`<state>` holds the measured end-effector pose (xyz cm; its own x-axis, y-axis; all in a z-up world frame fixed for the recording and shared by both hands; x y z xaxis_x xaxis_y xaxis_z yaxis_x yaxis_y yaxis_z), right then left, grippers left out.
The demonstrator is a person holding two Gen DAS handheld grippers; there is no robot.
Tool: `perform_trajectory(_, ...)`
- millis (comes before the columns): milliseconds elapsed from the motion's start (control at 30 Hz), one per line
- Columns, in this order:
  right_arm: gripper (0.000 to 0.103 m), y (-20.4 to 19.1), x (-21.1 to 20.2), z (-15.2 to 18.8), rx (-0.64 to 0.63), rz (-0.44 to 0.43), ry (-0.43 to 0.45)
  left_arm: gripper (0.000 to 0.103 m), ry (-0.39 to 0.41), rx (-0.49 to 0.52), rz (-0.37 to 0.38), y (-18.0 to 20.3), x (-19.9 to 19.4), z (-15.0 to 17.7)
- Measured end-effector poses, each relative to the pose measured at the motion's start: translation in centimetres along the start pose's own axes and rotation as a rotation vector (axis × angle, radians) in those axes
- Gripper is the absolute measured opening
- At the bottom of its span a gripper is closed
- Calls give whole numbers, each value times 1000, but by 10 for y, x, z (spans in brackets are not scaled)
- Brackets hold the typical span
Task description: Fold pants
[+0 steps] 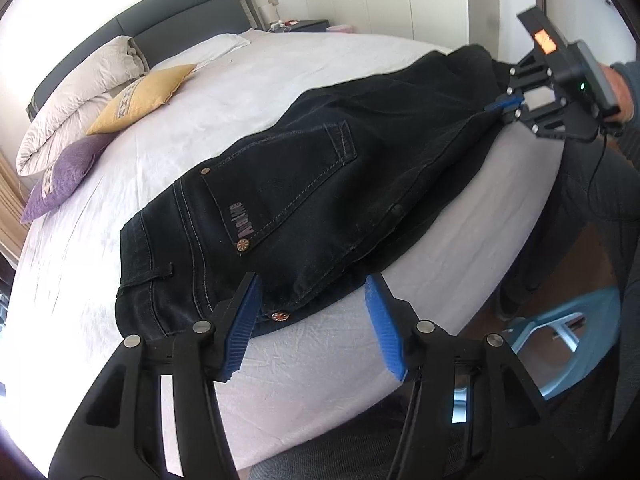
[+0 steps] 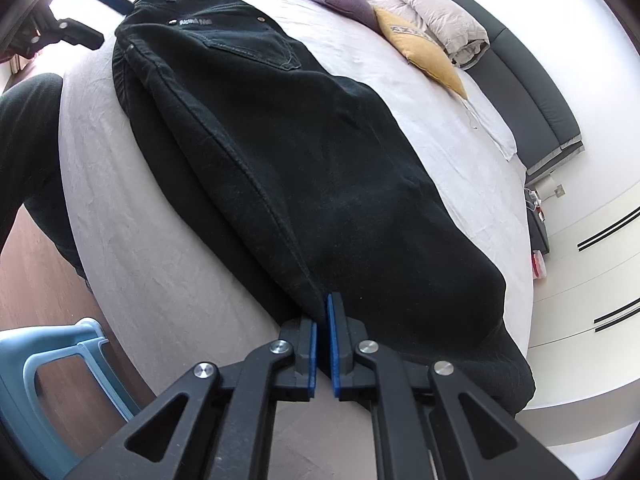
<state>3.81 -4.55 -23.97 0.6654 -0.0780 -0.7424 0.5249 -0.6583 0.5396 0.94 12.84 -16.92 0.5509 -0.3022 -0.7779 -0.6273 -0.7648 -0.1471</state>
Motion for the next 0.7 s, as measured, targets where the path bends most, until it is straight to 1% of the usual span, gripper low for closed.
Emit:
perform_trajectory(67, 8, 1, -1, 1, 11, -7, 4, 52, 35, -44, 11, -1, -8, -7)
perform_trajectory(167, 10, 0, -4, 3, 17, -14, 15, 52, 102, -121, 34, -1, -12, -35)
perform_trajectory(267, 12, 0, -9, 6, 44, -22, 23, 52, 159, -183, 51, 6, 0, -70)
perform_trajectory(300, 13, 2, -12, 7, 75, -39, 25, 52, 170, -198, 66, 11, 9, -83)
perform_trajectory(333, 14, 6, -16, 9, 119, -64, 27, 52, 164, -208, 79, 15, 18, -93)
perform_trajectory(367, 20, 11, -20, 11, 168, -96, 33, 52, 153, -212, 92, 19, 29, -101)
perform_trajectory(400, 29, 17, -24, 14, 220, -123, 42, 52, 137, -210, 104, 27, 43, -107)
perform_trajectory(467, 38, 36, -33, 24, 342, -161, 61, 52, 65, -212, 125, 38, 71, -110)
perform_trajectory(500, 40, 50, -35, 33, 425, -186, 62, 52, 16, -214, 135, 44, 87, -108)
perform_trajectory(567, 41, 79, -34, 55, 590, -222, 57, 52, -27, -218, 139, 52, 103, -104)
perform_trajectory(600, 41, 95, -32, 67, 668, -231, 56, 52, -41, -223, 141, 55, 108, -102)
perform_trajectory(700, 41, 149, -19, 116, 947, -258, 58, 52, -35, -263, 142, 52, 111, -102)
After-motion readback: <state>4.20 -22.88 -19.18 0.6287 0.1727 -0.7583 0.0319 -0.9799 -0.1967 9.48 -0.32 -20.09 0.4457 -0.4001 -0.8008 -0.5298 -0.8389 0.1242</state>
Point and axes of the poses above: each gripper's, at about its wrist camera, not at the fingertips, and x roughly the way its jaws point, y to its right, z to its underside, the point moved 6 cm from there along x, roughly the way its jaws point, and after that the axes turned 3 degrees about z, right-handed, at the moved point
